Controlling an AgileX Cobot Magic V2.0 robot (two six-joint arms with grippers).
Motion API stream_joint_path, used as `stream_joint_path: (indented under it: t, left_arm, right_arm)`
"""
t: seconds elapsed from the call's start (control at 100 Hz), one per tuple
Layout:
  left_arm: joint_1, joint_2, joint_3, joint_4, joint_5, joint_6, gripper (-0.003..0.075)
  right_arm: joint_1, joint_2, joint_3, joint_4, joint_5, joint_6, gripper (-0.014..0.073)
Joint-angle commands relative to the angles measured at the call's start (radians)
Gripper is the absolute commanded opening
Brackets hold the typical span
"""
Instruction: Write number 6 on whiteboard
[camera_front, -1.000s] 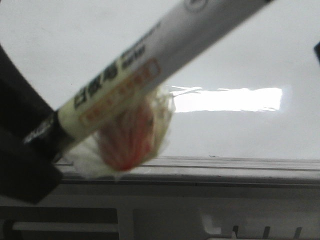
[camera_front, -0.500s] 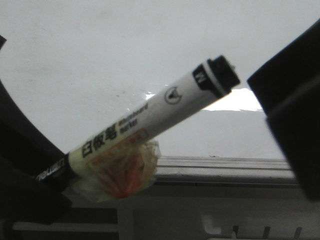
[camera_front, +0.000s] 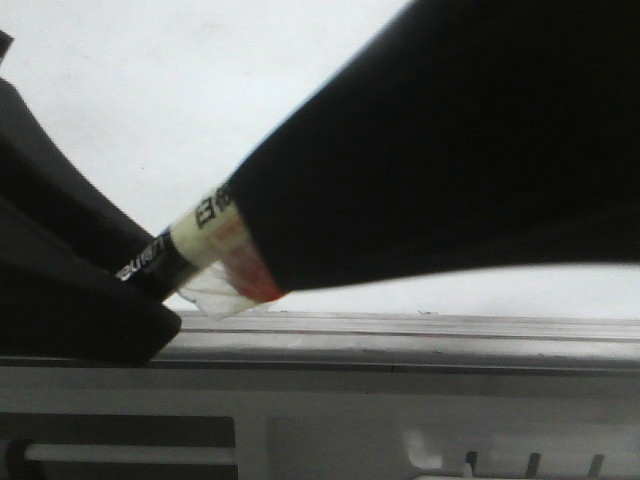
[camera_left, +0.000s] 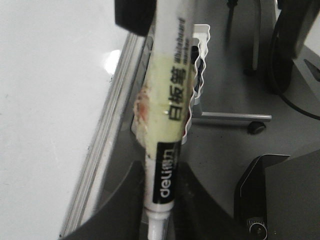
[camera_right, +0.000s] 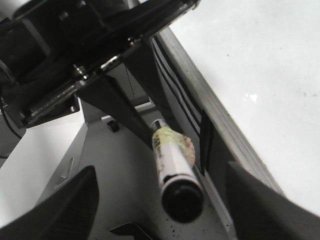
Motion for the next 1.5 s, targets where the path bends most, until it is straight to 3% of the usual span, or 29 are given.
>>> stream_joint_path:
  t: [0.0, 0.4, 0.66, 0.76, 1.12, 1.17, 1.24, 1.36, 1.41, 1.46, 1.49]
  left_arm:
    - [0.0, -0.007, -0.025, -0.036, -0.043, 0.0, -0.0019]
    - [0.0, -0.007, -0.025, -0.071, -0.034, 0.0, -0.0019]
    - [0.0, -0.007, -0.025, -0.087, -0.032, 0.0, -0.0019]
    - [0.0, -0.007, -0.025, -0.087, -0.032, 0.0, -0.0019]
    - [0.0, -0.009, -0.025, -0.09, -0.02, 0.0, -0.001]
    - [0.0, -0.009, -0.025, -0.1, -0.02, 0.0, 0.0034]
    - [0.0, -0.011, -0.026, -0.117, -0.02, 0.0, 0.0169]
    - [0.0, -0.013, -0.044, -0.162, -0.02, 0.0, 0.0536]
    - [0.0, -0.027, -0.059, -0.179, -0.02, 0.0, 0.0648]
    - [0.0, -0.045, -0.072, -0.203, -0.026, 0.0, 0.0703]
    - [0.0, -0.059, -0.077, -0.225, -0.03, 0.0, 0.0698]
  right_arm:
    - [0.022, 0.023, -0.036, 0.032, -0.083, -0.011, 0.0479]
    - [0.067, 0.097, -0.038, 0.106, -0.246, -0.011, 0.0452]
    - [0.067, 0.097, -0.038, 0.167, -0.272, -0.011, 0.0043]
    - [0.067, 0.097, -0.038, 0.167, -0.265, -0.011, -0.0074]
    - [0.067, 0.097, -0.038, 0.167, -0.261, -0.011, -0.0071]
    - [0.067, 0.097, -0.038, 0.165, -0.268, -0.011, -0.0071]
    - [0.067, 0.095, -0.038, 0.147, -0.269, -0.011, -0.0071]
    - [0.067, 0.082, -0.038, 0.094, -0.269, -0.011, -0.0071]
    - [0.067, 0.07, -0.038, 0.074, -0.269, -0.011, -0.0071]
    - [0.067, 0.058, -0.038, 0.056, -0.271, -0.011, -0.0071]
    - [0.067, 0.045, -0.038, 0.047, -0.276, -0.011, -0.0071]
